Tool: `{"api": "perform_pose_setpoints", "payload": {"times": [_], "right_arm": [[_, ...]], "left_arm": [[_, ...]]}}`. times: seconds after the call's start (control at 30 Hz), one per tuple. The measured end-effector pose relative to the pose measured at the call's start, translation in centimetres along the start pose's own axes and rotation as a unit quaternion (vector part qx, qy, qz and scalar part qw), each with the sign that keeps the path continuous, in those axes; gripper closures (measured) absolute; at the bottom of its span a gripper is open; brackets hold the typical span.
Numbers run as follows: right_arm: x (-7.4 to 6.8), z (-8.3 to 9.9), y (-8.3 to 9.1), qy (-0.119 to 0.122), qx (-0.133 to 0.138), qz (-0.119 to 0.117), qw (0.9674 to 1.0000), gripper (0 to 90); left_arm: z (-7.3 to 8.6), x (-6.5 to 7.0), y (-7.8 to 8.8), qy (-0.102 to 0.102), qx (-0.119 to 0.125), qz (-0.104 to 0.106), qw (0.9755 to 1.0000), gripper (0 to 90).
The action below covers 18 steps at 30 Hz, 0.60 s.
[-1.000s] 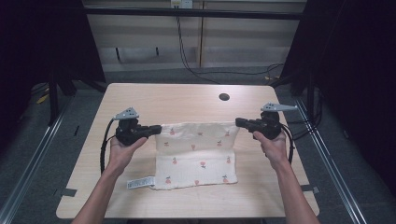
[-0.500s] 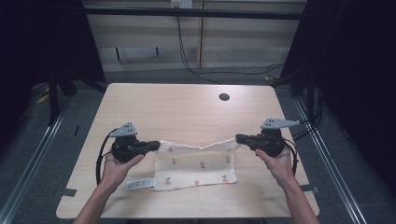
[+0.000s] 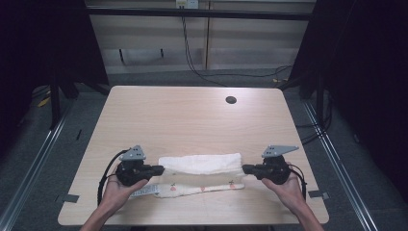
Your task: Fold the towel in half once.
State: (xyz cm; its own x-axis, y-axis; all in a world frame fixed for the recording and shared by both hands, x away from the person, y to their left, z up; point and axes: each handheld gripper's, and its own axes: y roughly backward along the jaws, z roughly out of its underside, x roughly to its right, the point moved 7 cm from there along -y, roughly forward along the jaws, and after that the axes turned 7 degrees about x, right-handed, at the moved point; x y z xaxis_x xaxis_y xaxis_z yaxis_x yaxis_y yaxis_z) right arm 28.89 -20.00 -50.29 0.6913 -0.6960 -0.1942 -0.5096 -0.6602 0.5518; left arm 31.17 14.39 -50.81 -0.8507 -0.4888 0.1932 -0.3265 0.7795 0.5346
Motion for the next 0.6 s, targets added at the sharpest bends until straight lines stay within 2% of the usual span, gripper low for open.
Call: {"api": "perform_pose_setpoints", "payload": {"times": [0.1,0.27,0.4,0.5,0.6], "right_arm": [[-0.2,1.5,-0.7,-0.001,-0.02,-0.004,0.9998,88.2],[-0.6,2.9,-1.1,0.001,-0.034,-0.007,0.9994,86.3],[-0.9,3.2,-0.8,0.005,-0.039,-0.008,0.9992,79.4],[-1.0,3.0,-0.7,0.001,-0.039,-0.009,0.9992,73.2],[-1.1,2.2,-0.6,-0.001,-0.028,-0.006,0.9996,65.2]], "left_arm": [[0.7,0.4,0.0,0.0,-0.007,0.009,0.9999,84.2],[1.8,1.1,0.0,0.0,-0.026,0.024,0.9994,79.8],[2.0,1.5,0.5,0.004,-0.021,0.034,0.9992,77.6],[1.6,1.0,0.5,0.011,-0.008,0.03,0.9994,77.6],[1.2,0.5,-0.1,0.016,-0.003,0.026,0.9995,77.5]]}}
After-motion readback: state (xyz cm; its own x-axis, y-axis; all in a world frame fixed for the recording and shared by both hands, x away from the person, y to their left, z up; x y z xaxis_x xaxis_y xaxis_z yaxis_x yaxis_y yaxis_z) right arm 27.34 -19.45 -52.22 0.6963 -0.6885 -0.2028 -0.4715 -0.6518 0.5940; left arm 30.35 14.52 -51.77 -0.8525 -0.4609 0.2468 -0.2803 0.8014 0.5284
